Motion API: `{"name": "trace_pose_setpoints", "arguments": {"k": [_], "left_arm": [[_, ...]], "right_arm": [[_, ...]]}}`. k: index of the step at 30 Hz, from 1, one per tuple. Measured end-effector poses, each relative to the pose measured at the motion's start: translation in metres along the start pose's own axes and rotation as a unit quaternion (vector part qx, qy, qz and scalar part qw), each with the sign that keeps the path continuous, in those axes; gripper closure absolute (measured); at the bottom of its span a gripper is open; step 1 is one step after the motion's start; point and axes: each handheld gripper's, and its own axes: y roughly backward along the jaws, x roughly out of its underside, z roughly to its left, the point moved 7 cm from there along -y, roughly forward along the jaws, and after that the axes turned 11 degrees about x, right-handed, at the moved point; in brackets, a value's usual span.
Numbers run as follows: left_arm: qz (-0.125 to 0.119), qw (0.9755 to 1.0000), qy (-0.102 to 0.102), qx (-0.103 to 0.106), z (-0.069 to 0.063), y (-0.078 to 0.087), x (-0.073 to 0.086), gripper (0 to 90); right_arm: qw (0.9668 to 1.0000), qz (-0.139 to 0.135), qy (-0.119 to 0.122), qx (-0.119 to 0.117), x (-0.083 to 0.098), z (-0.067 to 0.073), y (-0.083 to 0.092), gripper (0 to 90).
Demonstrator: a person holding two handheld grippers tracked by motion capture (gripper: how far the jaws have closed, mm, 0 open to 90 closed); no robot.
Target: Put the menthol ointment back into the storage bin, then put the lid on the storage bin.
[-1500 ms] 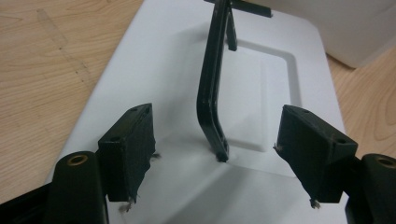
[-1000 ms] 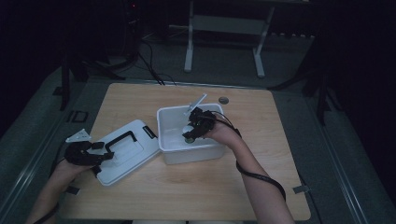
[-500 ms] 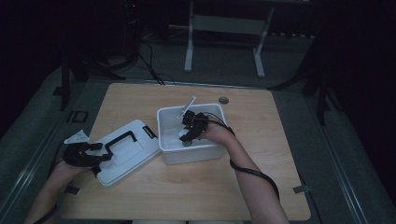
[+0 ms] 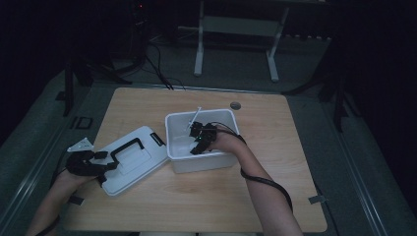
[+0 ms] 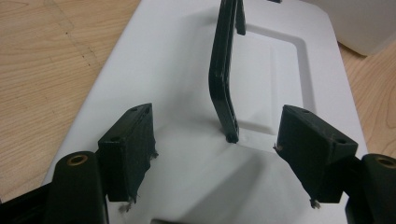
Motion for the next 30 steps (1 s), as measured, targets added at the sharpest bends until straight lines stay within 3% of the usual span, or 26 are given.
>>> {"name": "trace_pose_setpoints", "arguments": {"k": [5,7,13,18,20,21,23,26,27,28,30], "left_arm": [[-0.003,1.0,-0.001,0.001,0.0,0.002,-0.001,27.5],[-0.006,1.0,0.001,0.002,0.0,0.003,-0.002,27.5],[-0.007,1.0,0.004,0.0,0.001,0.004,-0.002,27.5],[-0.008,0.9999,0.011,0.001,0.002,0.005,-0.004,27.5],[-0.008,0.9999,0.008,0.001,0.002,0.005,-0.005,27.5],[-0.018,0.9998,0.003,-0.004,0.002,0.007,-0.009,27.5],[-0.029,0.9996,0.005,-0.002,0.003,0.01,-0.015,27.6],[-0.029,0.9996,0.005,-0.002,0.004,0.01,-0.022,27.6],[-0.029,0.9996,0.005,-0.002,0.004,0.01,-0.022,27.6],[-0.023,0.9997,0.005,-0.005,0.004,0.009,-0.025,27.6],[-0.016,0.9998,-0.001,-0.007,0.004,0.007,-0.029,27.6]], "right_arm": [[1.0,0.007,0.002,-0.001,0.001,0.0,0.001,48.7],[1.0,-0.005,-0.003,0.005,-0.001,-0.001,0.006,42.8],[0.9992,-0.031,-0.015,0.02,-0.004,-0.007,0.022,37.5],[0.9935,-0.09,-0.062,0.034,0.0,-0.021,0.05,29.2],[0.9922,-0.097,-0.07,0.035,0.002,-0.023,0.055,27.8],[0.9901,-0.11,-0.077,0.04,0.005,-0.025,0.06,25.0],[0.9818,-0.15,-0.099,0.061,0.02,-0.031,0.084,21.4],[0.9716,-0.188,-0.125,0.071,0.033,-0.034,0.107,20.0],[0.9716,-0.188,-0.125,0.071,0.033,-0.034,0.107,20.0],[0.9685,-0.199,-0.13,0.075,0.039,-0.034,0.115,19.5],[0.961,-0.219,-0.145,0.086,0.063,-0.035,0.135,15.5]]}}
